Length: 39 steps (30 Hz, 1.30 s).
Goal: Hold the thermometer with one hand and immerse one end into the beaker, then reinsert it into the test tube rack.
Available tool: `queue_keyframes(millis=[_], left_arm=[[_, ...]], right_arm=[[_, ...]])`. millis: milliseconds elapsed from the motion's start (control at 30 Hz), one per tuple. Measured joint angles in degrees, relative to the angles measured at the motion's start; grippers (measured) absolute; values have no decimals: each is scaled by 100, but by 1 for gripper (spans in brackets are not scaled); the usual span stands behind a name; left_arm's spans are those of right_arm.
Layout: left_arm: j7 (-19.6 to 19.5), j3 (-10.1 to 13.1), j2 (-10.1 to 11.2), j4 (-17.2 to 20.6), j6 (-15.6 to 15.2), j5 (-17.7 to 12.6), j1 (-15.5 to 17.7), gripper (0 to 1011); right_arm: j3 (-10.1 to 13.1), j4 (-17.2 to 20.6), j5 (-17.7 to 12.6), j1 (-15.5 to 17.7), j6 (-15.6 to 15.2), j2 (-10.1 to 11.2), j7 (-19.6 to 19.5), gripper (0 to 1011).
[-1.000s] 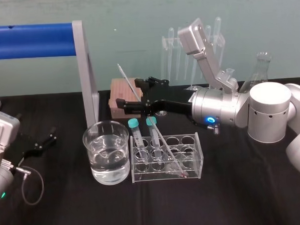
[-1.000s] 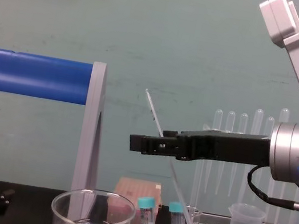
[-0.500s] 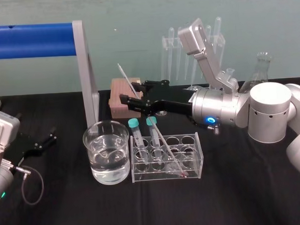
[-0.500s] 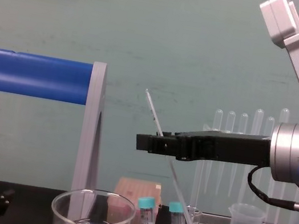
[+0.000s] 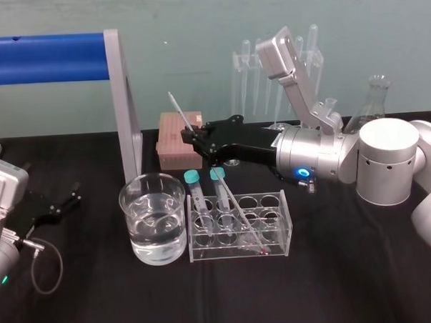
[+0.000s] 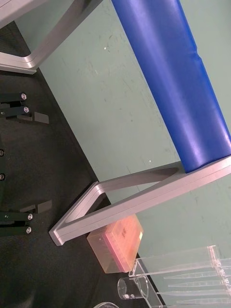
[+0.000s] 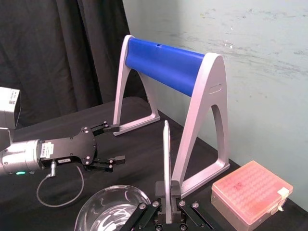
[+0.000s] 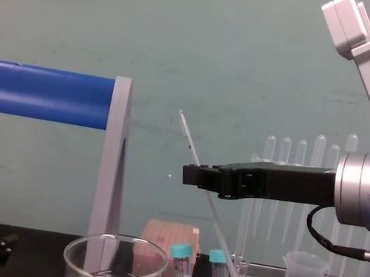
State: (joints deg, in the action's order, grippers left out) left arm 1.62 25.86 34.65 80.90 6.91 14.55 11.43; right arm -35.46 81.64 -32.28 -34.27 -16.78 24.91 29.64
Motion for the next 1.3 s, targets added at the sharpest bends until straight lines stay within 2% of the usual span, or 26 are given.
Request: queue_keyframes(millis=[67, 200, 433, 600, 733, 933, 1100, 1200, 1300], left_arm=[[0, 0, 0, 0, 0, 0, 0, 1008], [0, 0, 0, 0, 0, 0, 0, 1008], [0, 0, 0, 0, 0, 0, 0, 1008], [0, 0, 0, 0, 0, 0, 0, 1008], [0, 0, 0, 0, 0, 0, 0, 1008], [0, 0, 0, 0, 0, 0, 0, 1008], [0, 0, 0, 0, 0, 0, 0, 1008], [0, 0, 0, 0, 0, 0, 0, 1008], [0, 0, 0, 0, 0, 0, 0, 1008]], right_arm=[[0, 0, 0, 0, 0, 0, 0, 57], [0, 0, 0, 0, 0, 0, 0, 57], [314, 85, -157, 256, 637, -82, -31, 57], [685, 282, -445, 515, 1222, -130, 4, 57], [1028, 470, -841, 799, 1717, -139, 186, 57], [1288, 692, -1257, 967, 1872, -68, 335, 57], [1349, 754, -1519, 723, 1863, -80, 514, 57], [1267, 623, -1653, 247, 1838, -217, 732, 57], [1176, 466, -1694, -78, 1833, -348, 832, 57]])
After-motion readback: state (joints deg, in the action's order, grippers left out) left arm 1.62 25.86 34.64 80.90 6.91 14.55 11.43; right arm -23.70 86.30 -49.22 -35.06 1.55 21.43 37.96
